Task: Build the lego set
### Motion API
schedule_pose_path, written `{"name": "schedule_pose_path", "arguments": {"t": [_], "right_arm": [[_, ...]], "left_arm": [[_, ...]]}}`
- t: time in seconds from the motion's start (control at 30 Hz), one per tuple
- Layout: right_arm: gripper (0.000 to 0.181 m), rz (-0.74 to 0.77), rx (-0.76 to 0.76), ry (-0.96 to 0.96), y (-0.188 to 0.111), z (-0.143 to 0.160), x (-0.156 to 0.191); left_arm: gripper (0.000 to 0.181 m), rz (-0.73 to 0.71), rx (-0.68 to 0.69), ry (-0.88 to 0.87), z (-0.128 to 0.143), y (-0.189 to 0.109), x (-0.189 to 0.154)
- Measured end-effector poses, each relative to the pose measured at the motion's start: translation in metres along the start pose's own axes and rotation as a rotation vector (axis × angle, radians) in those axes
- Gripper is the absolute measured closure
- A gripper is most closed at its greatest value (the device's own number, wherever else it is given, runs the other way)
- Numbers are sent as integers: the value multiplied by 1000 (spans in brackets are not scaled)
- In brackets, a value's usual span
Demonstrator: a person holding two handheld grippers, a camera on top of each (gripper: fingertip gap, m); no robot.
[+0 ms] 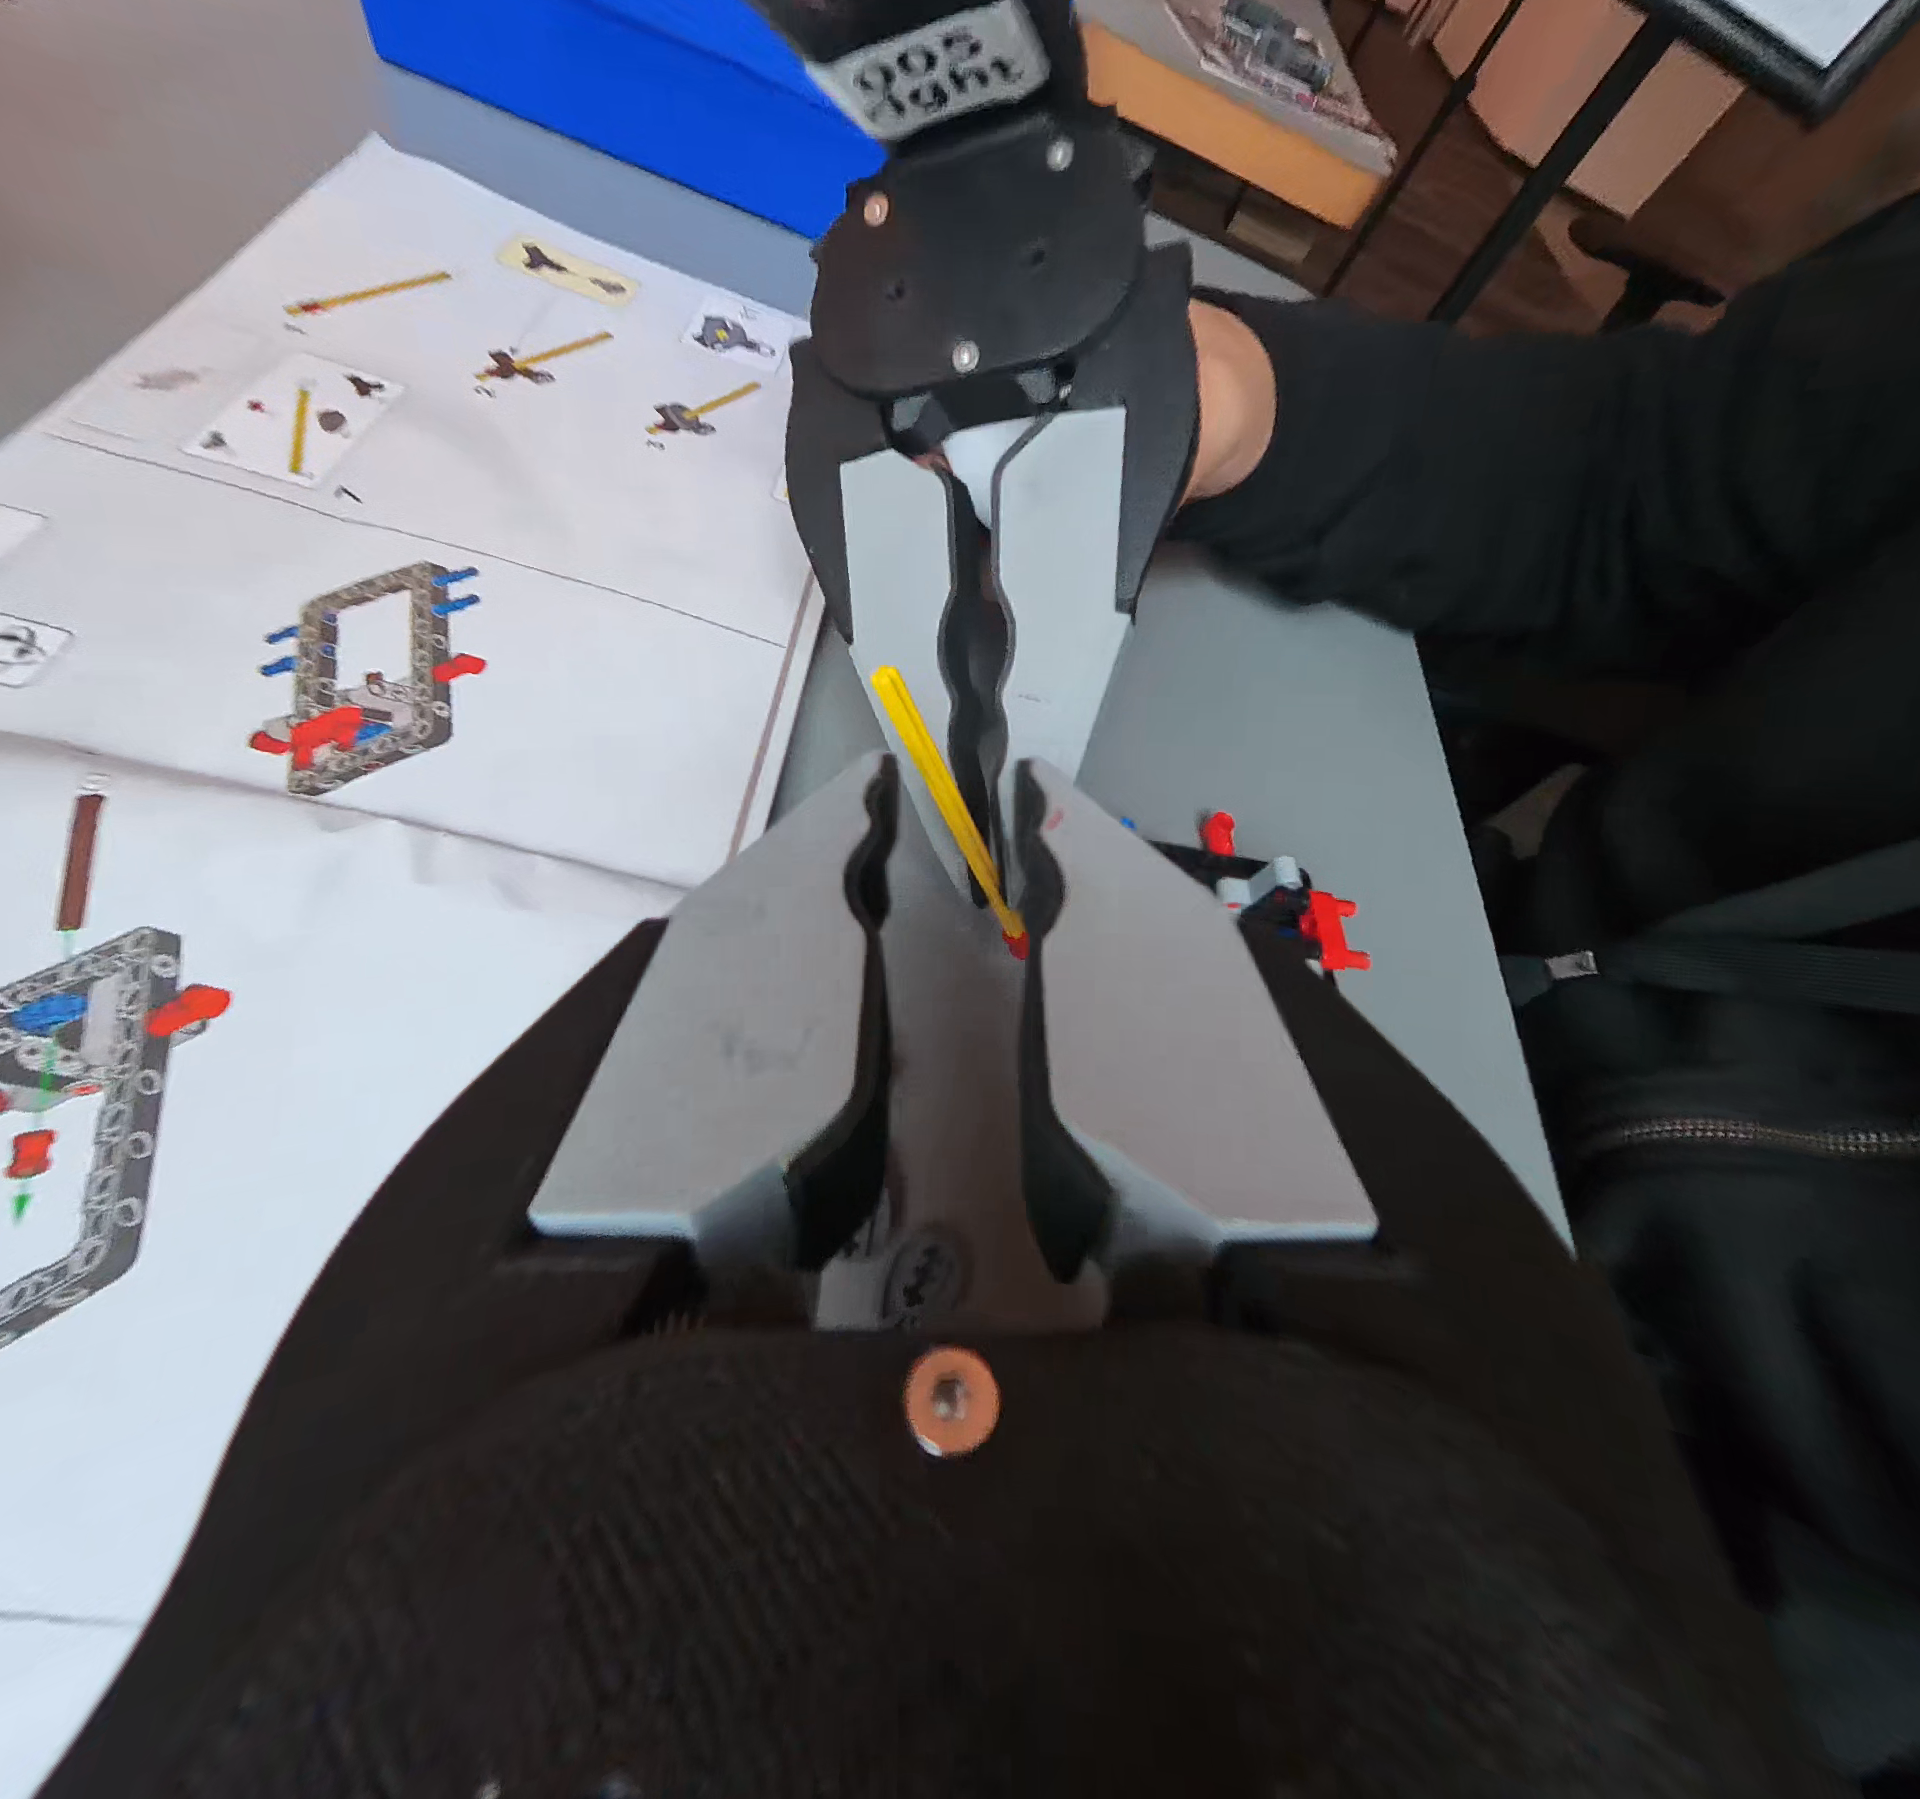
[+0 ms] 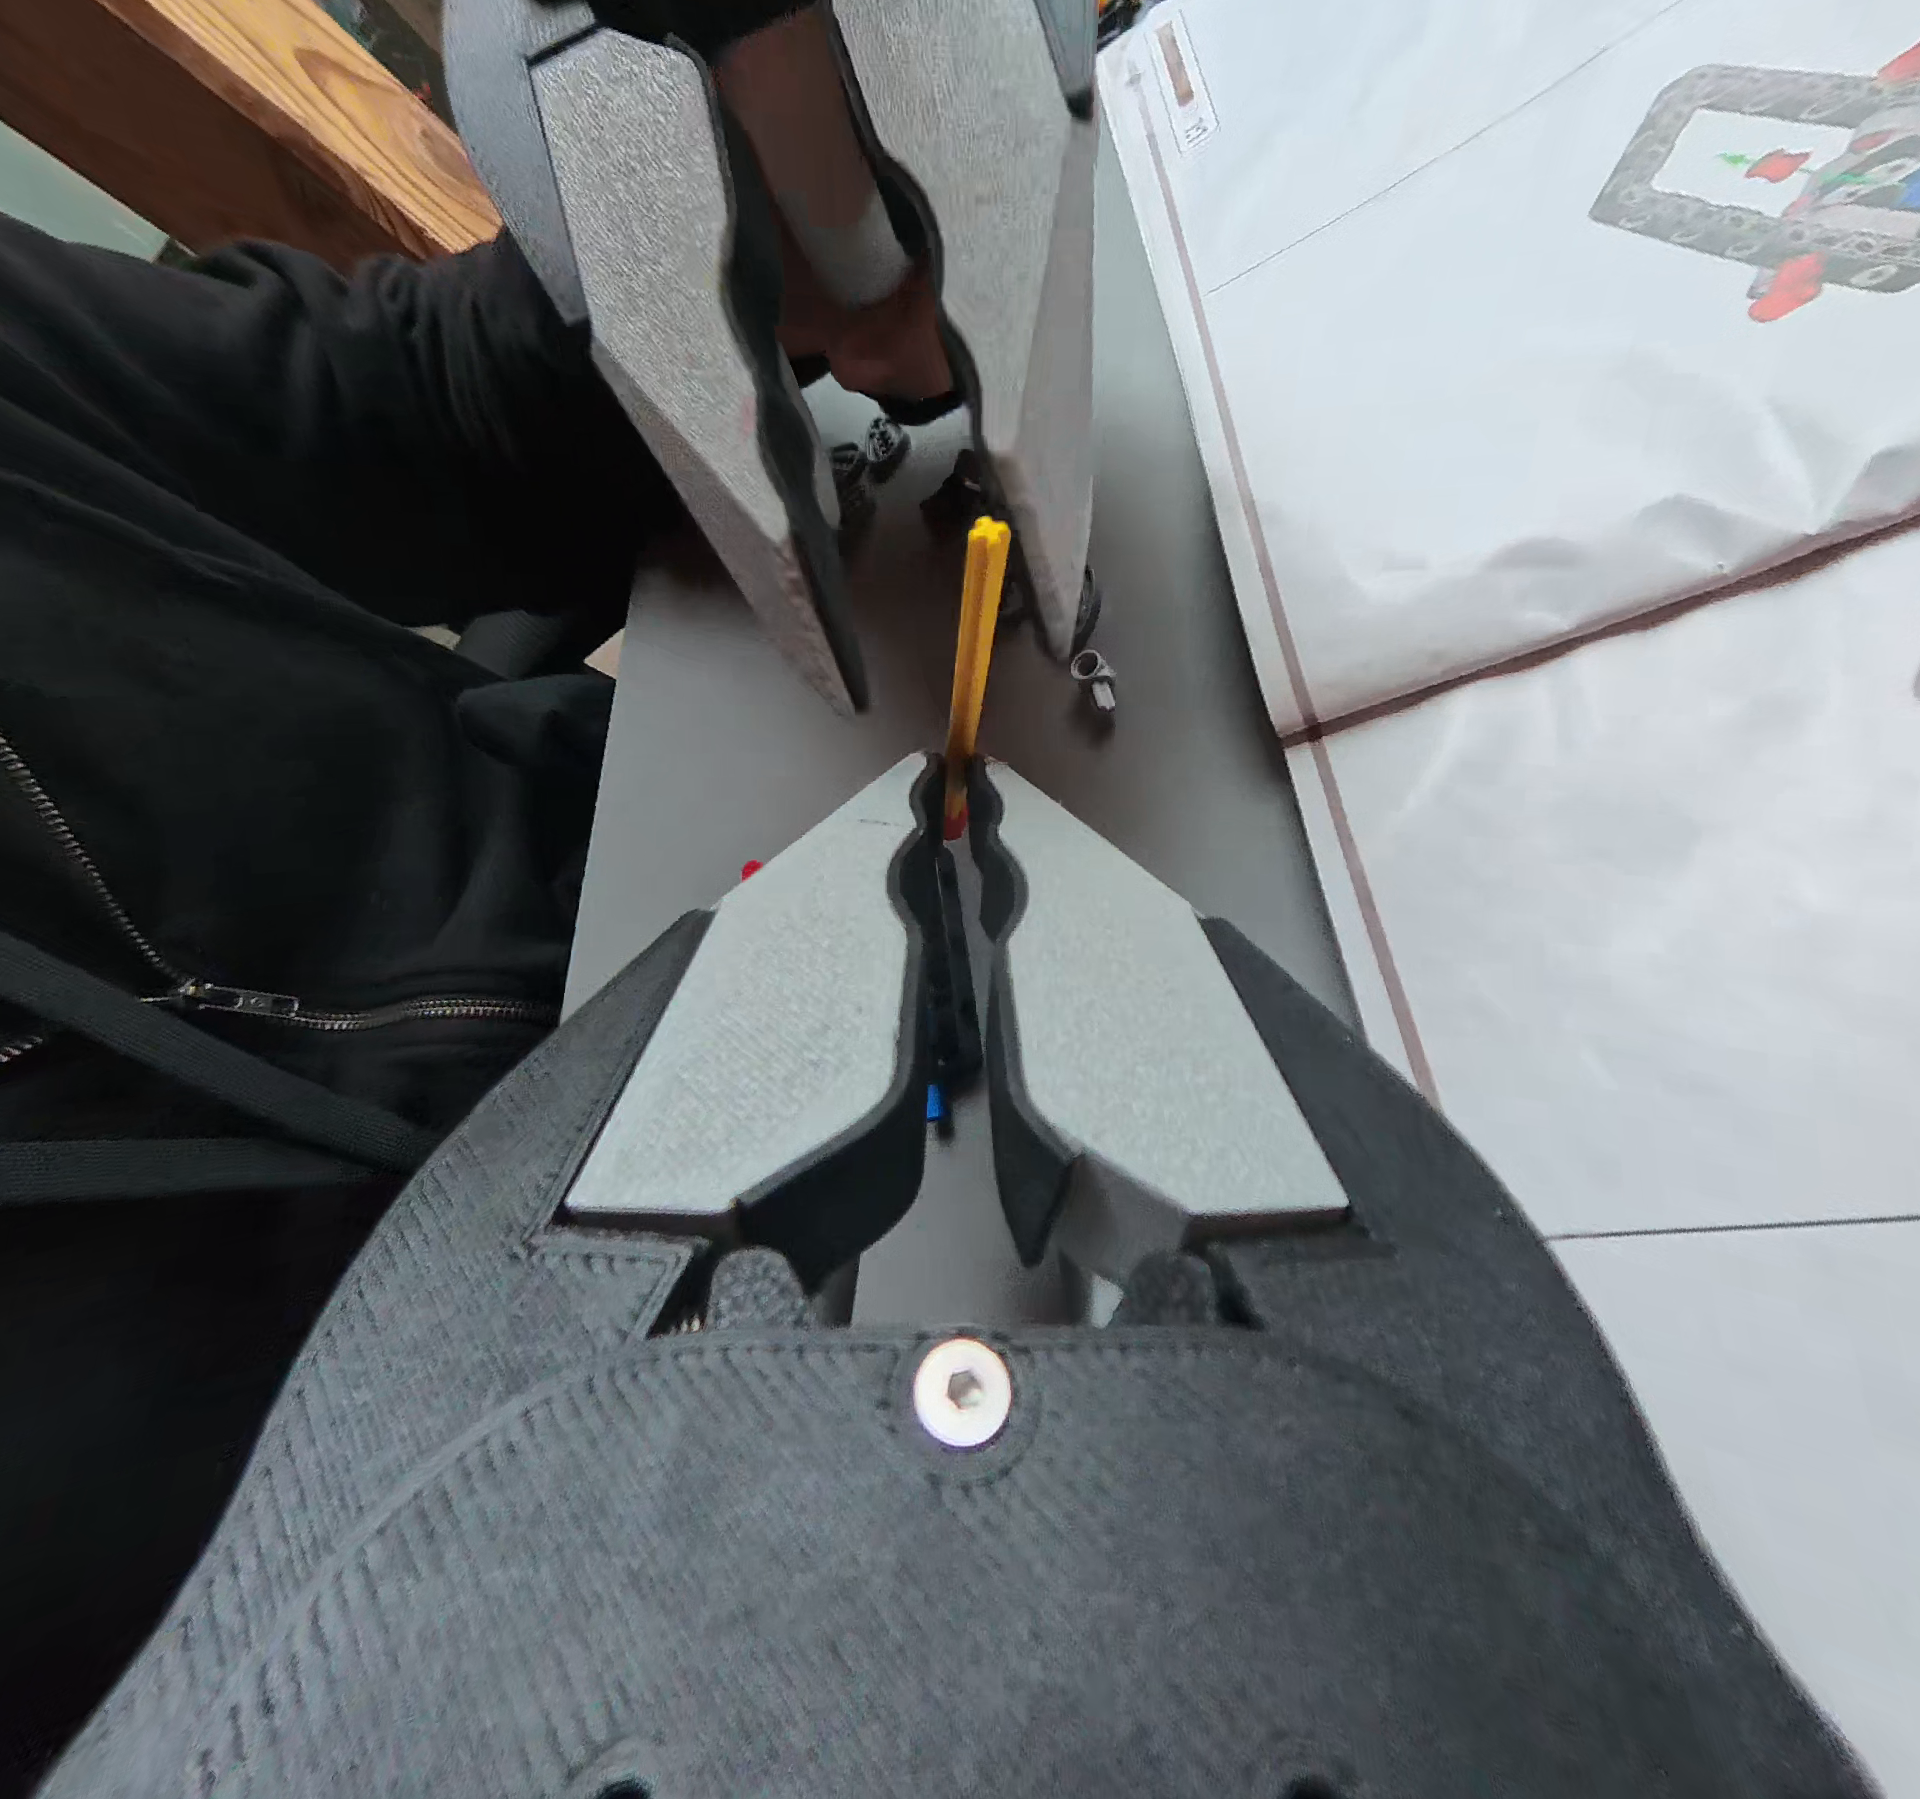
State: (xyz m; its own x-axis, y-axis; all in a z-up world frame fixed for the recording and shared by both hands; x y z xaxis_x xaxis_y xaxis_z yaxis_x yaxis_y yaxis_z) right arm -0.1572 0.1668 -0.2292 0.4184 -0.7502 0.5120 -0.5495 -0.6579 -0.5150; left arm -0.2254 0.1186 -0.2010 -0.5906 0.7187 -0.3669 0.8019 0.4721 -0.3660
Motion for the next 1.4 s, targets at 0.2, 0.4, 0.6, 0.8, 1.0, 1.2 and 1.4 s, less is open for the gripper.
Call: {"name": "schedule_pose_path", "arguments": {"t": [0.2, 0.4, 0.6, 0.8, 1.0, 1.2, 1.4], "right_arm": [[180, 109, -20, -111, -2, -4, 0], [163, 117, -124, -160, -6, -12, 0], [178, 199, -141, -255, -4, -13, 4], [178, 206, -129, -271, -4, -12, 5], [178, 195, -91, -282, 3, -8, 7], [178, 181, -89, -285, 9, -8, 11], [178, 132, -97, -238, 7, -8, 8]], "left_arm": [[179, -5, -29, -17, -1, 3, 2], [179, 21, -263, -41, -19, -21, 3], [178, 21, -346, -40, -23, -27, 5], [179, 57, -353, -54, -21, -26, 5], [178, 75, -296, -84, -14, -26, 6], [179, 89, -294, -78, -14, -23, 3], [179, 84, -283, -70, -13, -23, 2]]}}
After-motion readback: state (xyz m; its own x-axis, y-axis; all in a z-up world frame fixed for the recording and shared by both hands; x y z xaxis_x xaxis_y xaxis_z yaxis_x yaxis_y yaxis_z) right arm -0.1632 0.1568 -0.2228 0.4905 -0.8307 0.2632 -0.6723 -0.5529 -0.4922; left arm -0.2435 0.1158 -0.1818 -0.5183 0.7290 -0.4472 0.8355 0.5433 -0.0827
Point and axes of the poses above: each gripper's, where its closed fingertips meet, y out along the fingers, z out of its underside, x = y × z across the jaws, the point moved 6 cm from there along -y, back along the fingers, and after that the axes turned 7 degrees about z, right-handed, at the moved point
